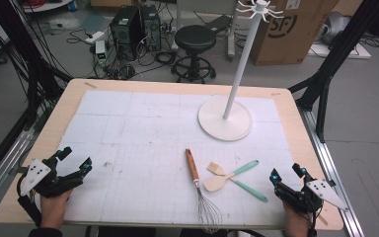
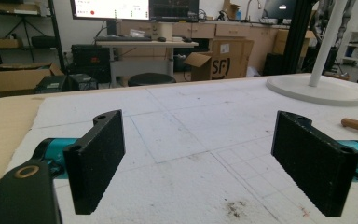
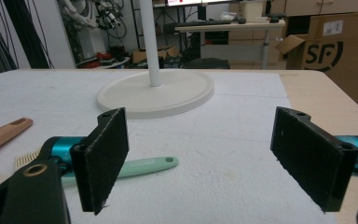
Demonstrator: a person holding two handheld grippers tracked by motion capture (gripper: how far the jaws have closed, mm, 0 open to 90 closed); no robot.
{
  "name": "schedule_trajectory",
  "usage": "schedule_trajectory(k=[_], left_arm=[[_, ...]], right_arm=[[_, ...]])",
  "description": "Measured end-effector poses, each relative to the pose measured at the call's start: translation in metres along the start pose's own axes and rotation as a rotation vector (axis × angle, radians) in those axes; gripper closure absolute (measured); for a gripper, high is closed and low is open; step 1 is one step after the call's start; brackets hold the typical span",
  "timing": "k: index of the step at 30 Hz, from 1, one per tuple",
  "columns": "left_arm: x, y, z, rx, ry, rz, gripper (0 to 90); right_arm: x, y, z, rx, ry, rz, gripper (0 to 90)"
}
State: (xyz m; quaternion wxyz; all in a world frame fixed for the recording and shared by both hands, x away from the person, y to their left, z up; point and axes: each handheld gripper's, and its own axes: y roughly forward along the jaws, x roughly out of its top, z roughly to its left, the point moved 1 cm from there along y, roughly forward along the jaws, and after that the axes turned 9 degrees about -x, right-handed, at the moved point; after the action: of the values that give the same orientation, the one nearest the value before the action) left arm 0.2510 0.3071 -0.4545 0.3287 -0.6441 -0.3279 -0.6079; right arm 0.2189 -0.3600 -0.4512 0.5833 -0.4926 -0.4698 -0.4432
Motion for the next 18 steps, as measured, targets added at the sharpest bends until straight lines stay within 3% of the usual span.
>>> schedule_trajectory(k=[9, 18], left_arm=[[0.0001, 0.0005, 0.0003, 0.009, -0.004, 0.004, 17.9], [-0.0002, -0.0008, -0.0008, 0.011, 0.007, -0.008, 17.8]], right_arm=[[0.0005, 0.0009, -0.0023, 0.007, 0.028, 0.011, 18.1], [0.0002, 0.0007, -0.0019, 0.005, 0.007, -0.003, 18.1]])
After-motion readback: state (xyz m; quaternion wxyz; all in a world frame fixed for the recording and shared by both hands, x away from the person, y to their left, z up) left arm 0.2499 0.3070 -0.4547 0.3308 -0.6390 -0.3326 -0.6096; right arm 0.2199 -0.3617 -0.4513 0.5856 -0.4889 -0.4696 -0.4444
